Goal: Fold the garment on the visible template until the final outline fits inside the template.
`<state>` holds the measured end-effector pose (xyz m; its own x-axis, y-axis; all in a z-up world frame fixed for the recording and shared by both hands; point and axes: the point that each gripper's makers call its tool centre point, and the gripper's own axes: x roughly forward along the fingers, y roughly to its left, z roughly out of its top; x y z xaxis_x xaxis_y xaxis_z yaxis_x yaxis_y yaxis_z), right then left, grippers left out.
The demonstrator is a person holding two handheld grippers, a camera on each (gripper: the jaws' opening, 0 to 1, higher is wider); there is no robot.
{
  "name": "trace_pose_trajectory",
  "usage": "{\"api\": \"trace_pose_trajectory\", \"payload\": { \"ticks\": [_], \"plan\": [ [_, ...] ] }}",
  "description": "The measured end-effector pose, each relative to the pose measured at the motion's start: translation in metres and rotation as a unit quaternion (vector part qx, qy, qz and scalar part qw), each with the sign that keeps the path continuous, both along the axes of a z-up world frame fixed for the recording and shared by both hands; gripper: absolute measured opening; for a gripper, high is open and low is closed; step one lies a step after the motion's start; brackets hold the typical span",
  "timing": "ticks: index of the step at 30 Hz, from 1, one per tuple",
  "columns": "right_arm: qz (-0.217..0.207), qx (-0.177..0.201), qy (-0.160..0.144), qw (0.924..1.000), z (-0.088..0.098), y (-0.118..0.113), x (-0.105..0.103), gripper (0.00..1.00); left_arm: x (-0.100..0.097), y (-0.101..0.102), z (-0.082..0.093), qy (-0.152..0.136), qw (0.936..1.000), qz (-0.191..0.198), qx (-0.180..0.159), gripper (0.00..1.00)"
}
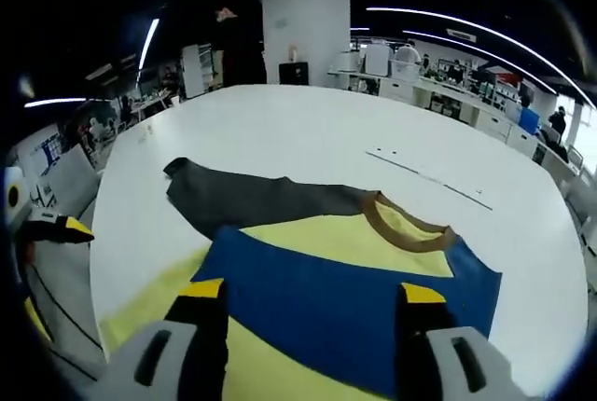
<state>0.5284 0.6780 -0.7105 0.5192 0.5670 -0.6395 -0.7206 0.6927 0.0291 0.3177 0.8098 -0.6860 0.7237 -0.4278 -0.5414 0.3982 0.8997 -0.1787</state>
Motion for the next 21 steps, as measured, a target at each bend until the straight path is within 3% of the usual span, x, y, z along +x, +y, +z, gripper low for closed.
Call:
{"api": "trace_pose_trajectory", "payload": {
  "ticks": [11, 21],
  "plan": [
    [-0.051, 0.01, 0.005, 0.9986, 0.001, -0.069, 0.013, 0.75, 0.002, 0.0, 0.001, 0.001, 0.9999, -0.006, 0.014, 0.95],
    [-0.095, -0.001, 0.011, 0.9954, -0.005, -0.14, 0.021, 0.61, 0.004, -0.002, 0.003, -0.002, 0.9999, -0.005, 0.012, 0.95]
  ]
}}
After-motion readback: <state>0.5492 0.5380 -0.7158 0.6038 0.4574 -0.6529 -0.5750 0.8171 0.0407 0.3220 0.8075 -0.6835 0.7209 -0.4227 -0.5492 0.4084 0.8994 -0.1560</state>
